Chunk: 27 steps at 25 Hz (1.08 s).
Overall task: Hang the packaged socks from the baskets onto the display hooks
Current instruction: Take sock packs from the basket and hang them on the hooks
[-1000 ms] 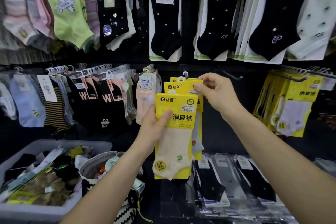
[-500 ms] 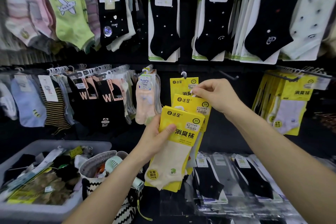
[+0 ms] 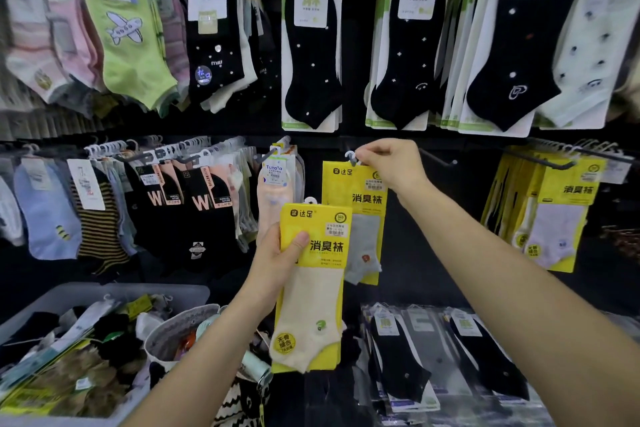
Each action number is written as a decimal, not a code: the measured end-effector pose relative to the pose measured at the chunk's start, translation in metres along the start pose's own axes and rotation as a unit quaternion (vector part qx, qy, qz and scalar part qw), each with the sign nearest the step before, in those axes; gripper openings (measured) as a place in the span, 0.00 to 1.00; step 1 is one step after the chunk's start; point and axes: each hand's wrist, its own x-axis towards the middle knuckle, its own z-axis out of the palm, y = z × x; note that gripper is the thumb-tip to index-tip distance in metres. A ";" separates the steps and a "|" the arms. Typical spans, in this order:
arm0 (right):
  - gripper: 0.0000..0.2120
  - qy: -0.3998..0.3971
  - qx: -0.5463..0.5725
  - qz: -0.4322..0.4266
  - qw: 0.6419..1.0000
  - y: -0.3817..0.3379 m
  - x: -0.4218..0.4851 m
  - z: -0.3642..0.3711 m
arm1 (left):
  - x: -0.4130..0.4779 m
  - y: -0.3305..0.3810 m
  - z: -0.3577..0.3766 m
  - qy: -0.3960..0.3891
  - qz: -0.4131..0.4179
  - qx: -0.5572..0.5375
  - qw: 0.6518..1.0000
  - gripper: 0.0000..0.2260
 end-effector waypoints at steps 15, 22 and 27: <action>0.06 -0.105 -0.168 -0.106 0.974 0.013 -0.066 -0.004 | -0.004 -0.004 0.031 0.011 0.015 0.005 1.000 0.10; 0.04 -0.175 -0.165 -0.053 0.969 0.013 -0.057 -0.022 | -0.008 -0.014 0.037 0.012 -0.007 -0.010 1.000 0.07; 0.06 -0.105 -0.114 -0.034 0.987 0.010 -0.042 -0.020 | -0.004 -0.013 0.036 0.007 -0.006 0.003 1.000 0.08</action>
